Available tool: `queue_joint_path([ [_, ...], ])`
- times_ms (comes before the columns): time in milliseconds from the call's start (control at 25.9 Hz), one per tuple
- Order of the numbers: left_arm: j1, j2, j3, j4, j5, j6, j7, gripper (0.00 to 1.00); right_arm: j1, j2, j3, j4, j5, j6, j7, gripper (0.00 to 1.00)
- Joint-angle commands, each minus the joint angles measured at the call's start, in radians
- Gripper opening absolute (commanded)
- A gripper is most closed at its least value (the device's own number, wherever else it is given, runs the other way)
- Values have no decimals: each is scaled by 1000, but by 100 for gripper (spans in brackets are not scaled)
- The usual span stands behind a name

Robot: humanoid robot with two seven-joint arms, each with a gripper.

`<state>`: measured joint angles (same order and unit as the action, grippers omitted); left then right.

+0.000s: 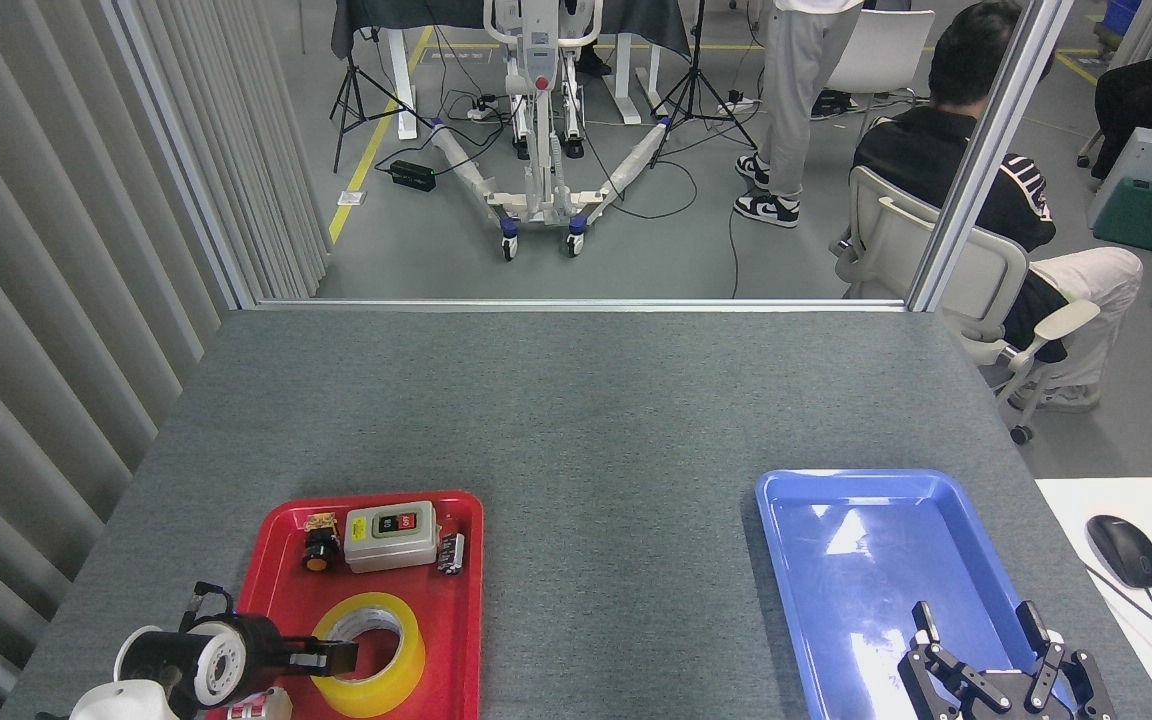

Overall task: Place and move tape with both arms
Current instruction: 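Grasp the yellow tape roll with the left gripper and lift it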

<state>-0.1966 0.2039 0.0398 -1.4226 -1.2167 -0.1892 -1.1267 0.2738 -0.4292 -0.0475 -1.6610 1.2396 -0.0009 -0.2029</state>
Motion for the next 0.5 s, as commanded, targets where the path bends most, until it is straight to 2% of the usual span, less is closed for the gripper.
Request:
queue_joint_path([
  [0,-7,2,-14,7,0,-4,-2,59,-1,-13,0,0,0,1,-3,100],
  [77,-9,2,-14,14,0,-12,-2,54,-1,-9,-2,0,1,2,-3,100],
  [154,-17,2,-12,28,16,-53,-5,42,-1,-8,0,0,1,5,-3,100],
  [232,-32,3,-12,37,34,-134,-5,28,-1,-2,-2,-3,1,5,-3,100],
  [347,-53,8,-9,36,147,-262,-7,0,1,1,0,-8,3,9,-3,100],
  [463,-70,19,0,19,267,-391,1,0,1,1,0,-8,3,7,-3,100],
])
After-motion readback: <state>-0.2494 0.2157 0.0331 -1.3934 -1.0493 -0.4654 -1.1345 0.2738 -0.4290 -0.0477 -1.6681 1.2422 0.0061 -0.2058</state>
